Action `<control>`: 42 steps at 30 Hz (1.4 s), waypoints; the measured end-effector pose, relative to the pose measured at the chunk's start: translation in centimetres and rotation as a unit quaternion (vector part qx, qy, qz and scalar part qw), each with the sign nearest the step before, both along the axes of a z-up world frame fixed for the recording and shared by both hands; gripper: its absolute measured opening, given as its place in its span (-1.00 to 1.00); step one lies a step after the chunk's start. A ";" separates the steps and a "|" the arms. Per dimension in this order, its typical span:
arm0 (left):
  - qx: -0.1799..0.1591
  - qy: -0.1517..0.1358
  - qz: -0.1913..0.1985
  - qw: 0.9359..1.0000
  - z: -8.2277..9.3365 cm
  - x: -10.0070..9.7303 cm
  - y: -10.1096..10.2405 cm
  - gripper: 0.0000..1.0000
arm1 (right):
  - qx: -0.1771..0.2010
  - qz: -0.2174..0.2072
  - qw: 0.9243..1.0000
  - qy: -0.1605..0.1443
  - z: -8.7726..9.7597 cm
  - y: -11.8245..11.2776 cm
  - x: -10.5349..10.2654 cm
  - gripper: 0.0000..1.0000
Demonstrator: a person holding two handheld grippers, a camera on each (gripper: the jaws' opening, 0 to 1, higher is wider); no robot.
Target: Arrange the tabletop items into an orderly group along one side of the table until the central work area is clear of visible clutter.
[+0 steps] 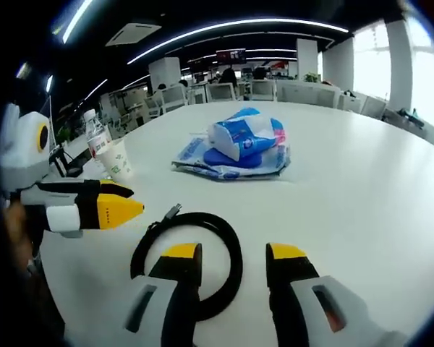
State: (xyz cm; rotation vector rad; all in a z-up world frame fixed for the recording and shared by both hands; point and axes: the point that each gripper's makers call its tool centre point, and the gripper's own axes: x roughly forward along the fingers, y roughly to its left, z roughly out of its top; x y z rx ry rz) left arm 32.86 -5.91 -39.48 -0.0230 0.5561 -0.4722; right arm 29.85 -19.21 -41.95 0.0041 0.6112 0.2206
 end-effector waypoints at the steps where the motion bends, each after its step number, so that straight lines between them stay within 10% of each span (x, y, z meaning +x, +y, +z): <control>1: -0.001 -0.003 0.002 1.000 0.1 0.3 0.2 -0.20 | 0.002 0.000 1.000 -0.003 0.1 -0.1 0.1 -0.28; 18: -0.028 -0.031 -0.007 0.999 0.7 2.7 0.6 0.24 | 0.055 0.010 0.996 -0.063 2.6 -2.7 2.9 -0.21; 42: -0.071 -0.042 0.037 0.996 1.2 7.1 1.4 0.25 | 0.061 -0.016 0.994 -0.086 2.5 -4.2 7.5 -0.25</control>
